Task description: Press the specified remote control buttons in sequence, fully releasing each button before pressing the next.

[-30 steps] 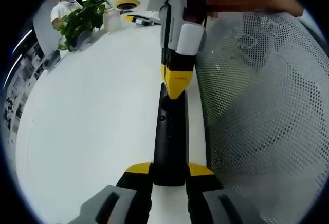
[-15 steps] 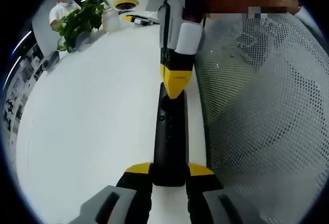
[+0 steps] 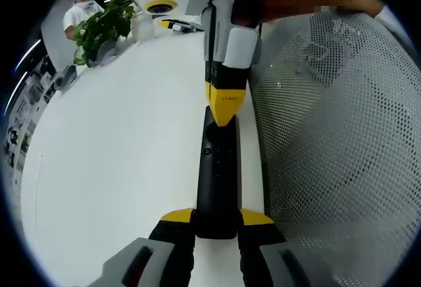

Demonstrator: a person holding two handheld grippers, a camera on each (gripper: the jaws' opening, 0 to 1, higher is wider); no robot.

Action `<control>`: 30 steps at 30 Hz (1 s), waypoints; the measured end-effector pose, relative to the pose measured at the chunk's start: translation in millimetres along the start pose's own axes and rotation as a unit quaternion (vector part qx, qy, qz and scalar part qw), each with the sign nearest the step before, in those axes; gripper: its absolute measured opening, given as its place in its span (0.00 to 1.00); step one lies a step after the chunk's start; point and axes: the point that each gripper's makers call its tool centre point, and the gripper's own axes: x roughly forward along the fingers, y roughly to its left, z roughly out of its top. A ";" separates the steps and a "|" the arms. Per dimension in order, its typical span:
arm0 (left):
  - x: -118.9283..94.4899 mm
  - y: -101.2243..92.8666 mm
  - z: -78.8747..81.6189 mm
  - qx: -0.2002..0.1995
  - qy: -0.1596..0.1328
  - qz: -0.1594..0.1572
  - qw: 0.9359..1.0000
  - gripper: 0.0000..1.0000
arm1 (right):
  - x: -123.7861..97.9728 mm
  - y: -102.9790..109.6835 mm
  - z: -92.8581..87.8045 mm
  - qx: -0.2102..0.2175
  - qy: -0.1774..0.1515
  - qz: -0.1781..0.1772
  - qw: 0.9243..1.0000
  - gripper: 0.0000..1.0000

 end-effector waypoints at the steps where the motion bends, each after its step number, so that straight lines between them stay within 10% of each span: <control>1: 0.0 -0.1 0.0 -0.001 -0.001 0.000 1.000 0.25 | -0.1 -0.2 0.1 0.000 0.000 0.000 1.000 0.00; 30: 0.5 -0.2 0.3 0.001 -0.001 -0.001 1.000 0.25 | 5.7 4.6 16.1 -0.097 -0.031 -0.039 0.994 0.00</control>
